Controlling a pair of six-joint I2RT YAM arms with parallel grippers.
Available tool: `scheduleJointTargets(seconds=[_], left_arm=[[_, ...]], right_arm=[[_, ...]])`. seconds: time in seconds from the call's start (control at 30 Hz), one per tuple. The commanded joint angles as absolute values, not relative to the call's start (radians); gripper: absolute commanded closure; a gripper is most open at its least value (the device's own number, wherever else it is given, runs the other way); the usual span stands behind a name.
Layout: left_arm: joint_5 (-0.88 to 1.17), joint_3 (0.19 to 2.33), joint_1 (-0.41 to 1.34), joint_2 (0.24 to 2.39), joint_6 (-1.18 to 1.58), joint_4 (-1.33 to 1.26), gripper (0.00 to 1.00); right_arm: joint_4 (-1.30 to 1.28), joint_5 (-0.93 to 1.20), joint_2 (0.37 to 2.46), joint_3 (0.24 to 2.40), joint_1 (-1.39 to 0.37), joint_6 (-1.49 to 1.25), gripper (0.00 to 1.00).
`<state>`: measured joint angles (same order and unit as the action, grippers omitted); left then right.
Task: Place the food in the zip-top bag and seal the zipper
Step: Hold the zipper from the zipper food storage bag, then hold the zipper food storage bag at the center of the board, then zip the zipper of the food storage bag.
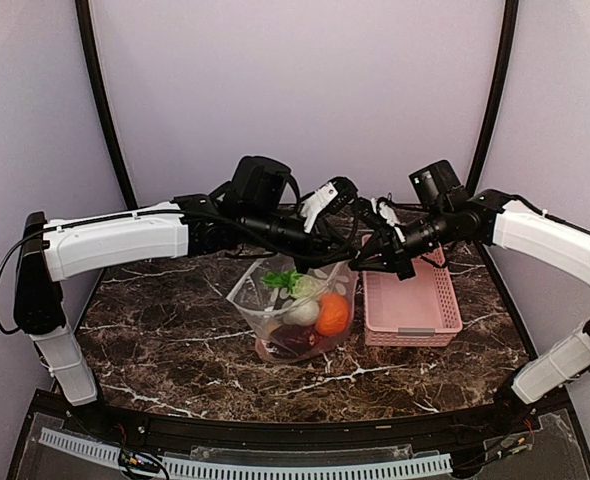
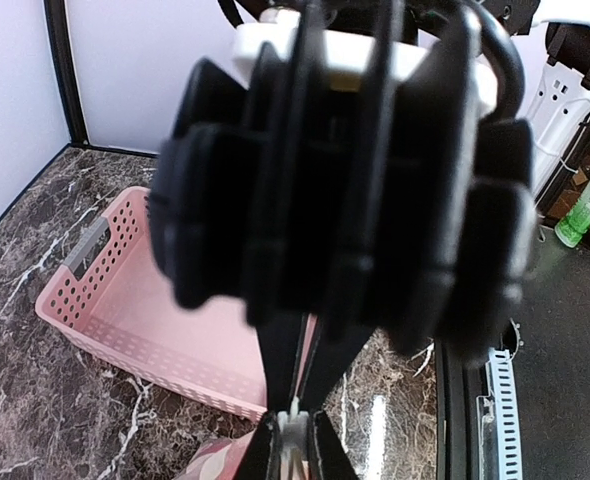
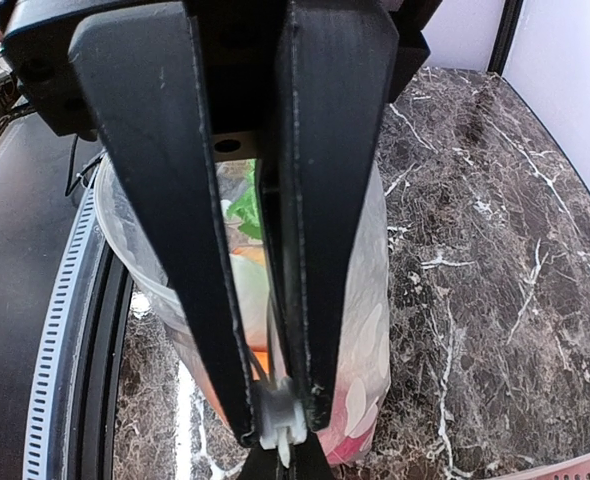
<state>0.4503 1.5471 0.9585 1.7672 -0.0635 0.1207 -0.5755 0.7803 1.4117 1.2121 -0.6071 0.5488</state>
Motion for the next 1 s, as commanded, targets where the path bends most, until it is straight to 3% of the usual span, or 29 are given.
scheduleJointTargets(seconds=[0.0, 0.63, 0.97], left_arm=[[0.424, 1.582, 0.963, 1.760, -0.090, 0.211, 0.97], [0.255, 1.519, 0.945, 1.635, -0.161, 0.367, 0.99], [0.236, 1.361, 0.872, 1.485, -0.160, 0.386, 0.99]], right_arm=[[-0.534, 0.796, 1.355, 1.193, -0.595, 0.557, 1.00], [-0.509, 0.796, 1.321, 1.137, -0.547, 0.571, 1.00], [-0.500, 0.793, 1.328, 1.130, -0.524, 0.574, 1.00]])
